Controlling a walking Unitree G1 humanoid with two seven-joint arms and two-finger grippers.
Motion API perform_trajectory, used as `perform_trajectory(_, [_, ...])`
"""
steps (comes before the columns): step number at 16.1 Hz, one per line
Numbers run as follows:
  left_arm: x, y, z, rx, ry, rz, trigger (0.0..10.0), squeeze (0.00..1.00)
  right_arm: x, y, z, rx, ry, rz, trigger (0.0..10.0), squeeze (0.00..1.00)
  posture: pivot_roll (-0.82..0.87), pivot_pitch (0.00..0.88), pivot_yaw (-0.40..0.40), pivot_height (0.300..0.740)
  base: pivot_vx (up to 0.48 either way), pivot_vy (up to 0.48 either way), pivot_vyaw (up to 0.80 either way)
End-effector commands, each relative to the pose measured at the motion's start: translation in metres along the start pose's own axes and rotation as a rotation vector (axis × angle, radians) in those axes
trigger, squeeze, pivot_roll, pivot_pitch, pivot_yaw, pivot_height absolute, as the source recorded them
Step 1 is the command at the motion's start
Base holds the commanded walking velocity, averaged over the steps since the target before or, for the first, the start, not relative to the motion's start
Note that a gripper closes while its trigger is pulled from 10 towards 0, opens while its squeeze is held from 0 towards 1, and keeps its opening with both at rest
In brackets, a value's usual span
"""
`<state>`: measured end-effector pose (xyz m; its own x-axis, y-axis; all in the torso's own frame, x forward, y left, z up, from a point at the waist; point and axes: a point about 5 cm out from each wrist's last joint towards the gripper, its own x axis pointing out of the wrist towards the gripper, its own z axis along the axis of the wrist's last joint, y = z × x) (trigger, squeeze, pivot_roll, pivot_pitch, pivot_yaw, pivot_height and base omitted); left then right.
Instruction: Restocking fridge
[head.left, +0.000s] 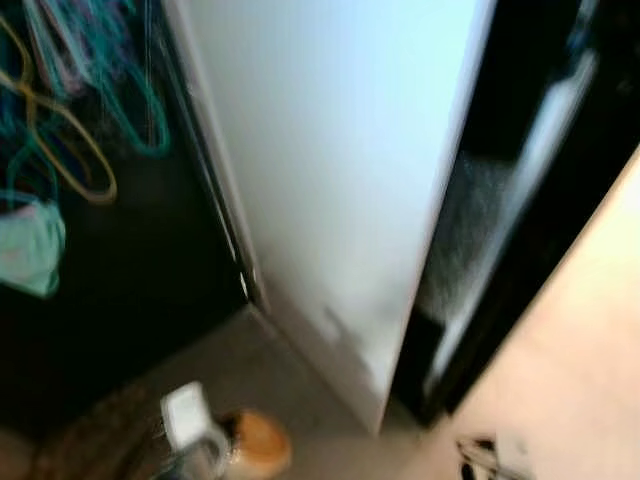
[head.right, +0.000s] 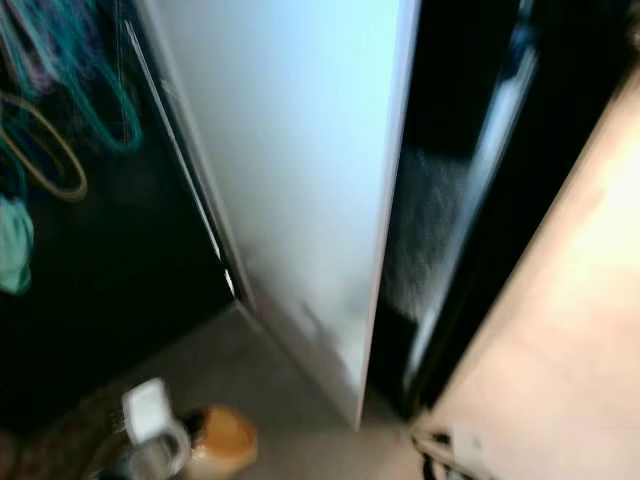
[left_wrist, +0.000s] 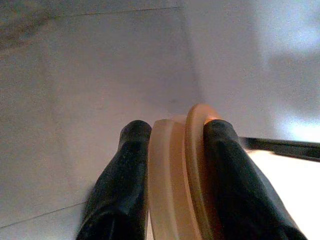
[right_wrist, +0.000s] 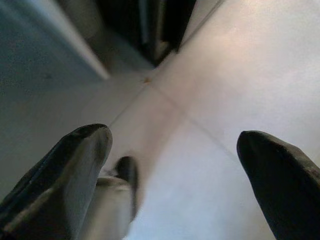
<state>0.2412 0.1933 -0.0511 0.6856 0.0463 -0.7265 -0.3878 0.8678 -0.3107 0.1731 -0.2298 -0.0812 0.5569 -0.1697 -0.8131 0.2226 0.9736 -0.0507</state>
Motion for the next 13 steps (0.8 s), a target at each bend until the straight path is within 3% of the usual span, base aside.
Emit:
perform_trajectory(1, [-0.004,0.020,-0.002,0.017,0.010,0.053,10.0,0.00,0.001,0.008,0.007,0.011,-0.026,0.013,10.0,0.00,0.03,0.000,0.017,0.740,0.000,0.000,0.00])
perform_trajectory(6, [-0.004,0.021,-0.002,0.015,0.014,0.058,10.0,0.00,0.002,0.002,0.020,0.039,-0.078,-0.040,10.0,0.00,0.04,0.000,0.014,0.740,0.000,0.000,0.00])
perform_trajectory(8, [-0.004,0.021,-0.001,0.015,0.011,0.061,10.0,0.00,0.002,-0.012,0.041,0.087,-0.174,-0.135,10.0,0.00,0.05,0.000,0.011,0.740,0.000,0.000,0.00])
perform_trajectory(10, [-0.004,0.022,0.000,0.026,0.008,0.070,10.0,0.00,0.000,-0.019,0.065,0.138,-0.295,-0.165,10.0,0.00,0.05,0.000,0.012,0.740,0.000,0.000,0.00])
perform_trajectory(12, [-0.004,0.022,0.001,0.028,0.008,0.072,10.0,0.00,-0.007,-0.022,0.118,0.190,-0.513,-0.138,10.0,0.00,0.03,0.000,0.019,0.740,0.000,0.000,0.00])
perform_trajectory(13, [-0.004,0.022,0.000,0.031,0.009,0.073,10.0,0.00,-0.012,-0.016,0.137,0.180,-0.620,-0.070,10.0,0.00,0.03,0.000,0.020,0.740,0.000,0.000,0.00])
